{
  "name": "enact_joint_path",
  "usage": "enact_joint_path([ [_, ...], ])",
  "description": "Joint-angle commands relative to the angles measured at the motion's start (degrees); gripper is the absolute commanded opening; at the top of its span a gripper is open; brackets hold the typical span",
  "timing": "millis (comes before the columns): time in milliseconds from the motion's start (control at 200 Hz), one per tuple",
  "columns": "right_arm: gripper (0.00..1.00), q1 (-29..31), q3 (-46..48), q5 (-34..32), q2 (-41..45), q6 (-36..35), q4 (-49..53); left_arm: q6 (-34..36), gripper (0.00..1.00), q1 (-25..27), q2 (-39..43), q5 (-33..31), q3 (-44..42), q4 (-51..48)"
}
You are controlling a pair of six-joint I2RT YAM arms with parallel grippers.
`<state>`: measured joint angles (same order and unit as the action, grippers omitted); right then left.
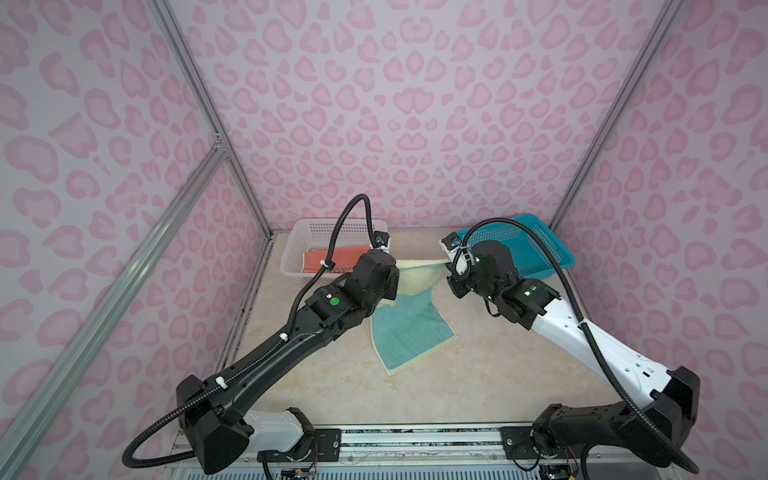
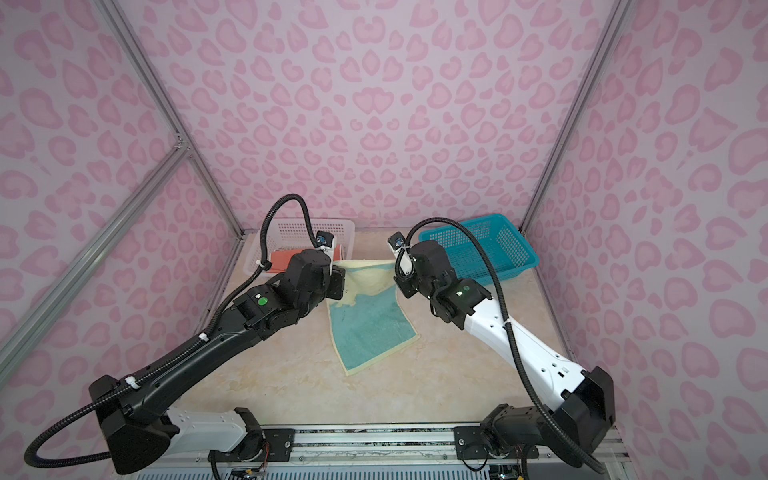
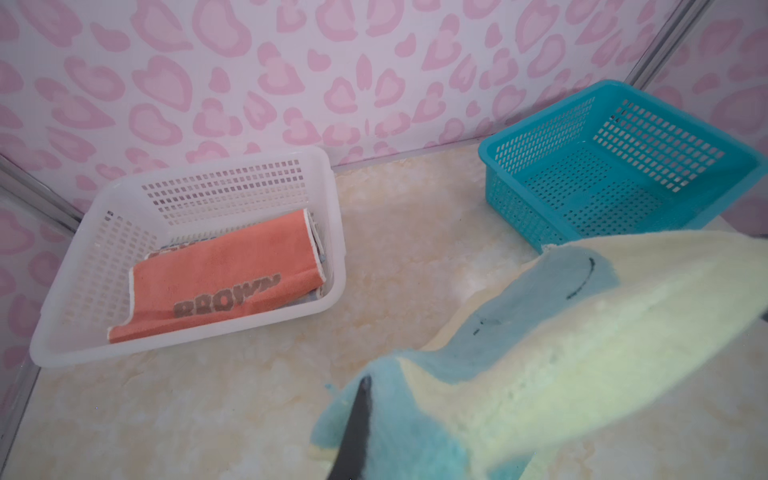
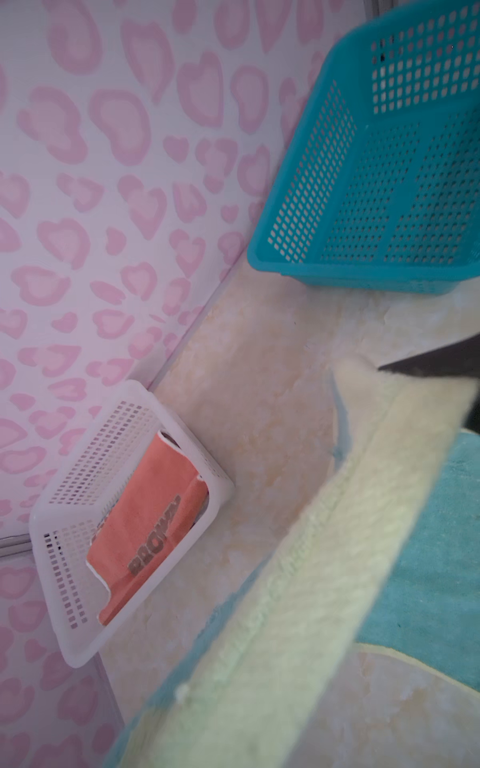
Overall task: Fold and stack the towels
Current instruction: 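Lift the towel edge with both grippers and spread it flat on the table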
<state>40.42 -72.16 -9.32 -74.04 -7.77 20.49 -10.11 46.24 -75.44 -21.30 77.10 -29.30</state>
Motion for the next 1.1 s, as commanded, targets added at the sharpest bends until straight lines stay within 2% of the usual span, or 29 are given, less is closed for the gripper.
enact_joint_path([
  [0, 0.0, 0.5, -0.9, -3.0, 4.2, -5.9, 4.1, 2.2, 0.03, 0.0, 1.3, 3.4, 3.4, -4.4],
  [215, 0.0, 6.1, -1.9, -5.4, 14.4, -9.6, 7.9, 1.0, 0.03, -0.1, 9.2, 13.7, 3.1, -4.7],
  [515, 0.0, 9.7, -4.0, -3.2, 23.6, -5.2, 12.8, -3.2, 0.03, 0.1, 18.9, 22.2, 2.0, -6.8],
  [655, 0.0, 9.8, -4.4, -3.3, 24.9, -3.3, 13.0, -4.9, 0.03, 0.2, 19.8, 21.3, 2.1, -6.7],
  [905, 0.0, 8.3, -4.0, -11.2, 21.7, -4.7, 13.4, -2.1, 0.03, -0.3, 13.1, 13.1, 4.4, -8.0],
  [1095, 0.0, -0.9, -1.5, -5.1, 17.7, -3.5, 11.7, -0.1, 0.03, -3.2, 4.5, 11.5, 5.0, -6.3],
])
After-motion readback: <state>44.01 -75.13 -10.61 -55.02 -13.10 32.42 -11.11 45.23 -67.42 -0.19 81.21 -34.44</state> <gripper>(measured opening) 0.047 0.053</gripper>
